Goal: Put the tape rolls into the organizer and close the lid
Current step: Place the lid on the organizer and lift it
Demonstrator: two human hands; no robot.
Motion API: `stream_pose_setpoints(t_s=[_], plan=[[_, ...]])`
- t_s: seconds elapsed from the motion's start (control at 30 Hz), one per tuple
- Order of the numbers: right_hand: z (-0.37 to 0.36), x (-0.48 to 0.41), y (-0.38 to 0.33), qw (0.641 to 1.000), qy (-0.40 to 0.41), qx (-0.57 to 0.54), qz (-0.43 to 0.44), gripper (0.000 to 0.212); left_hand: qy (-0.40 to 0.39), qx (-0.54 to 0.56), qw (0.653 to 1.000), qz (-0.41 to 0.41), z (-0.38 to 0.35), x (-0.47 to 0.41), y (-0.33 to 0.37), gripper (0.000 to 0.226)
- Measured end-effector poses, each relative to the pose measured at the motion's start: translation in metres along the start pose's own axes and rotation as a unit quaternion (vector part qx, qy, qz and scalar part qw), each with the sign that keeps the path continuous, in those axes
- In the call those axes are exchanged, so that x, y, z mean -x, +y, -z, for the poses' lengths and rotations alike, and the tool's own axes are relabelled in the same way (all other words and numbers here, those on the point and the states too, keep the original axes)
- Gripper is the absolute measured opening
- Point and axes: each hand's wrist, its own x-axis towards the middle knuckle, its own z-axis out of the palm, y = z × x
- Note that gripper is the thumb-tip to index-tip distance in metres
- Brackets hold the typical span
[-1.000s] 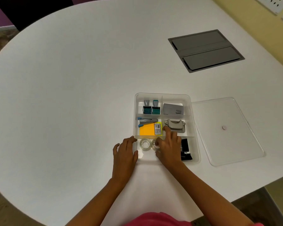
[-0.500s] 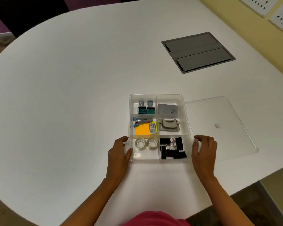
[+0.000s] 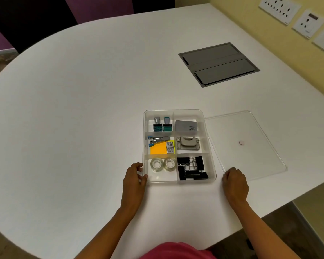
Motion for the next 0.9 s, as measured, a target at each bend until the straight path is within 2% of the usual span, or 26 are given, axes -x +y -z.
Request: stream_pose_setpoints(t_s=[0.17, 0.33, 0.53, 0.7, 0.77, 0.83, 0.9], plan=[[0.006, -0.005, -0.001, 0.999, 0.012, -0.021, 0.025, 0.003, 0.001, 0.007, 1.0, 0.005, -0.001, 0.004, 0.002, 0.036], [0.026, -0.005, -0.002, 0.989, 0.105, -0.074, 0.069, 0.018, 0.006, 0.013, 1.0, -0.002, -0.002, 0.004, 0.002, 0.036], [0.065, 0.005, -0.016, 0.951, 0.244, -0.108, 0.155, 0.019, 0.042, -0.054, 0.998, 0.0, -0.009, 0.009, 0.012, 0.043], [0.09, 0.028, -0.04, 0.909, 0.308, -0.136, 0.245, 0.023, 0.075, -0.013, 0.997, 0.001, -0.008, 0.009, 0.027, 0.041], [0.099, 0.038, -0.054, 0.9, 0.298, -0.212, 0.237, 0.03, 0.079, 0.01, 0.997, -0.011, -0.006, 0.009, 0.032, 0.039], [0.106, 0.047, -0.07, 0.885, 0.261, -0.335, 0.191, 0.04, 0.074, 0.045, 0.996, -0.014, -0.005, 0.009, 0.039, 0.036], [0.112, 0.054, -0.085, 0.847, 0.207, -0.462, 0.164, 0.047, 0.06, 0.096, 0.994, 0.002, -0.001, 0.006, 0.045, 0.036]])
